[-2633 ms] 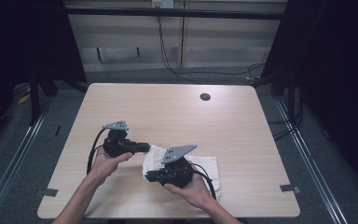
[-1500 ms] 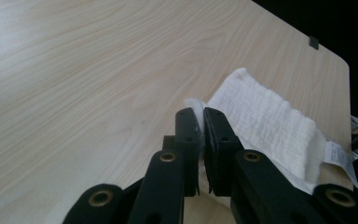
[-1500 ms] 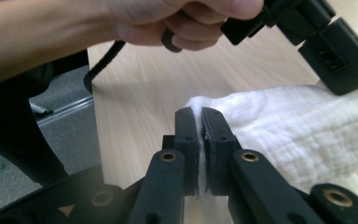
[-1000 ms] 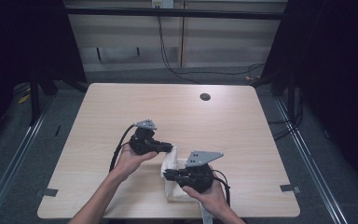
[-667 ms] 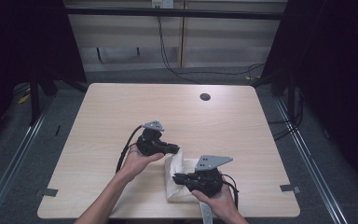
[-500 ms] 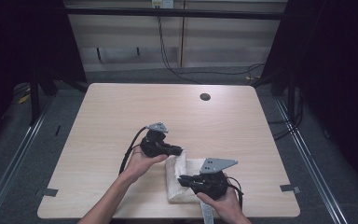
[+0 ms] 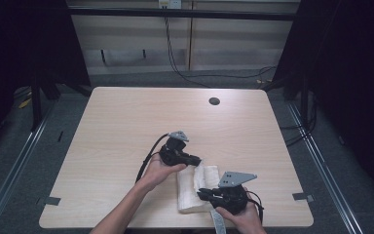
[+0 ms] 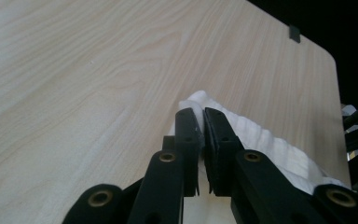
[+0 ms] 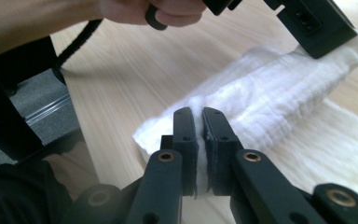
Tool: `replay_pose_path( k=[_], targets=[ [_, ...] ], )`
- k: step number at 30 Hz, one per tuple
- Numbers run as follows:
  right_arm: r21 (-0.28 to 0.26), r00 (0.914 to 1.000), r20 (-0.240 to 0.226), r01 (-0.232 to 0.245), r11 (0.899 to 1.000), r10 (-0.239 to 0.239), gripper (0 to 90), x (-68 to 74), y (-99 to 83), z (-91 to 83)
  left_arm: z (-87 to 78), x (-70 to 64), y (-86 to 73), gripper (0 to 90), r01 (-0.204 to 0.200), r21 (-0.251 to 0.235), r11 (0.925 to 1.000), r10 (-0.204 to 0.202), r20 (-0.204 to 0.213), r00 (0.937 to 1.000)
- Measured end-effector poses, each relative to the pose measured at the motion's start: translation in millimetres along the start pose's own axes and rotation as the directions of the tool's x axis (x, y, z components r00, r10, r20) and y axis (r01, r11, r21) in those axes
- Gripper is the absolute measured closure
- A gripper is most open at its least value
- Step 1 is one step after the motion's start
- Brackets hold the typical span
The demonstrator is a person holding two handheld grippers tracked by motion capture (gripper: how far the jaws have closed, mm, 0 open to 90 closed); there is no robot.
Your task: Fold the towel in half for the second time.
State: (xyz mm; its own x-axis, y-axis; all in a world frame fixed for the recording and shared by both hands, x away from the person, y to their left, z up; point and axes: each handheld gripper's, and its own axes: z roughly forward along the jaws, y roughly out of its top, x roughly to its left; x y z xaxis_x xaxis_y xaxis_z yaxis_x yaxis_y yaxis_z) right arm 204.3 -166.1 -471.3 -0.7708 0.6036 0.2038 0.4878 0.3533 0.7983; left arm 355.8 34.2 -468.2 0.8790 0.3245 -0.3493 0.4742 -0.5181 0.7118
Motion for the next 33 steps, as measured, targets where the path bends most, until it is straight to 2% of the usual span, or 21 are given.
replay_pose_path(
  k=[3, 7, 9, 11, 12, 14, 15, 18, 19, 20, 23, 24, 26, 29, 33],
  targets=[
    [0.016, 0.9998, 0.008, -0.020, 1.000, 0.020, 83.4, -5.2, -7.7, 2.3, 12.0, 2.4, -1.4, 84.7, 0.020, 0.008, 0.9998, -0.020, 0.009, 0.9998],
    [0.041, 0.9997, 0.019, -0.015, 0.999, 0.014, 80.1, -8.0, -13.5, 4.7, 20.9, 4.9, -2.2, 84.0, 0.034, 0.008, 0.9994, -0.034, 0.022, 0.9992],
    [0.046, 0.9995, 0.028, -0.018, 0.999, 0.016, 75.5, -8.8, -14.7, 4.3, 24.2, 7.1, -2.9, 83.0, 0.055, 0.010, 0.9984, -0.055, 0.019, 0.9983],
    [0.053, 0.9979, 0.062, -0.018, 0.998, 0.014, 68.5, -8.2, -16.2, 4.3, 26.3, 8.9, -4.8, 81.0, 0.076, -0.008, 0.9971, -0.076, 0.034, 0.9966],
    [0.053, 0.9979, 0.062, -0.023, 0.998, 0.020, 67.1, -8.2, -17.6, 4.6, 27.7, 9.1, -5.9, 79.7, 0.093, -0.023, 0.9954, -0.092, 0.042, 0.9949],
    [0.057, 0.9974, 0.069, -0.024, 0.998, 0.020, 64.8, -7.9, -18.7, 4.4, 28.2, 9.8, -6.8, 78.1, 0.090, -0.019, 0.9957, -0.089, 0.044, 0.9950],
    [0.060, 0.9964, 0.084, -0.014, 0.998, 0.009, 62.2, -7.2, -19.4, 3.9, 29.7, 9.3, -8.6, 76.7, 0.090, -0.032, 0.9954, -0.088, 0.054, 0.9947],
    [0.056, 0.9967, 0.081, -0.015, 0.998, 0.010, 57.7, -8.0, -19.1, 3.3, 29.7, 9.3, -8.5, 72.2, 0.084, -0.037, 0.9957, -0.082, 0.063, 0.9946],
    [0.053, 0.9982, 0.055, -0.025, 0.998, 0.022, 54.0, -9.3, -18.0, 1.6, 29.4, 7.5, -7.9, 71.0, 0.086, -0.050, 0.9950, -0.082, 0.065, 0.9945],
    [0.044, 0.9988, 0.046, -0.016, 0.999, 0.014, 52.5, -9.8, -17.5, 0.5, 26.2, 4.2, -6.2, 69.0, 0.062, -0.068, 0.9958, -0.057, 0.068, 0.9961],
    [0.032, 0.9989, 0.045, -0.018, 0.999, 0.017, 47.9, -10.8, -16.0, -2.2, 21.6, 2.1, -5.1, 66.1, 0.051, -0.081, 0.9954, -0.046, 0.070, 0.9965],
    [0.029, 0.9974, 0.071, -0.020, 0.999, 0.018, 43.8, -12.4, -15.0, -4.0, 16.9, 2.0, -4.8, 64.1, 0.046, -0.084, 0.9955, -0.040, 0.066, 0.9970],
    [0.031, 0.9961, 0.084, -0.030, 0.999, 0.027, 42.4, -14.8, -14.7, -4.8, 14.6, 2.1, -5.0, 61.9, 0.046, -0.083, 0.9955, -0.041, 0.060, 0.9974],
    [0.035, 0.9931, 0.112, -0.038, 0.999, 0.034, 42.2, -18.6, -13.9, -4.4, 7.1, 4.5, -6.6, 58.6, 0.050, -0.090, 0.9947, -0.047, 0.040, 0.9981],
    [0.028, 0.9865, 0.155, -0.060, 0.998, 0.055, 44.2, -29.5, -11.2, -2.1, 1.5, 4.5, -9.3, 58.4, 0.030, -0.066, 0.9974, -0.029, 0.019, 0.9994]
  ],
)
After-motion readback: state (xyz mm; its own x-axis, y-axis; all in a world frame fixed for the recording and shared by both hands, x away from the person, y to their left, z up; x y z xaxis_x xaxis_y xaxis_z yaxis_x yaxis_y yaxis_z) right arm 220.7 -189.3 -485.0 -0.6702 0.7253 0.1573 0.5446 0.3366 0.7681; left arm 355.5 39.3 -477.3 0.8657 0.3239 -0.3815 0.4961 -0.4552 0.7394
